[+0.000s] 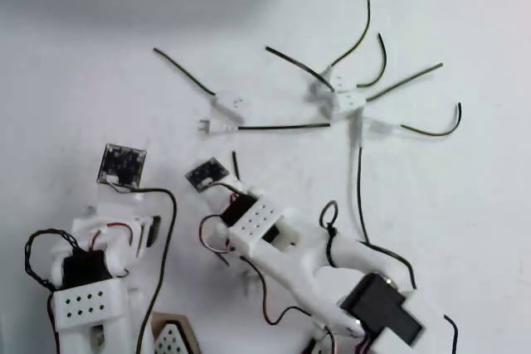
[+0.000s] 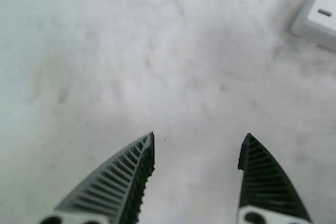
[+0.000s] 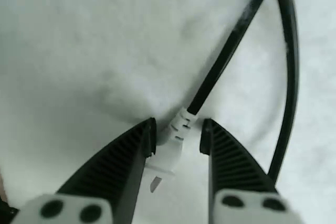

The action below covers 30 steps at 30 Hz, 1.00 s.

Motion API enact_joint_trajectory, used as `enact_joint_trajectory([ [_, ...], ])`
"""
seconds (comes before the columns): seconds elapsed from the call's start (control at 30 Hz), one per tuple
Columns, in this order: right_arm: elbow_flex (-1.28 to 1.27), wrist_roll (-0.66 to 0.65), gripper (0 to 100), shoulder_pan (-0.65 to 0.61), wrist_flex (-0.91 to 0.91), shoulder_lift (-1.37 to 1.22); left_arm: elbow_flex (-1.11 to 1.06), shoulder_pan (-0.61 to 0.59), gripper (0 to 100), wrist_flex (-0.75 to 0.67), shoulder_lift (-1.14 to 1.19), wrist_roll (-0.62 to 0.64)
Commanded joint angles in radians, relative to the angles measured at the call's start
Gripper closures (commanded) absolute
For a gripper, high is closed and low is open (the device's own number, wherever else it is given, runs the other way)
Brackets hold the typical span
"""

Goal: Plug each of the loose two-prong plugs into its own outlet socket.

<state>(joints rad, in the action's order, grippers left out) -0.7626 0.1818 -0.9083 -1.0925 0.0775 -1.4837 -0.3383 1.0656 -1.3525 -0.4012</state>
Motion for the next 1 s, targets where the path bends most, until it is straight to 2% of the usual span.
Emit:
enact_joint_trajectory([
  [0.0, 0.011, 0.005, 87.3, -0.002, 0.008, -0.039, 0.005, -0.012, 74, 0.003, -0.021, -0.014],
  [0.17, 0.023, -0.052, 98.6, -0.002, 0.001, -0.05, 0.005, -0.012, 74, 0.003, -0.021, -0.014],
  [0.33, 0.064, -0.089, 98.1, 0.051, -0.03, -0.048, 0.005, -0.012, 74, 0.003, -0.021, -0.014],
  [0.53, 0.203, -0.161, 98.1, 0.142, -0.217, -0.024, 0.005, -0.012, 74, 0.003, -0.021, -0.014],
  [0.7, 0.273, -0.176, 98.1, 0.243, -0.312, 0.143, 0.005, -0.012, 74, 0.003, -0.021, -0.014],
  [0.83, 0.284, -0.249, 98.1, 0.335, -0.323, 0.311, 0.005, -0.012, 74, 0.003, -0.021, -0.014],
  [0.97, 0.287, -0.261, 98.1, 0.429, -0.321, 0.437, 0.005, -0.012, 74, 0.003, -0.021, -0.014],
])
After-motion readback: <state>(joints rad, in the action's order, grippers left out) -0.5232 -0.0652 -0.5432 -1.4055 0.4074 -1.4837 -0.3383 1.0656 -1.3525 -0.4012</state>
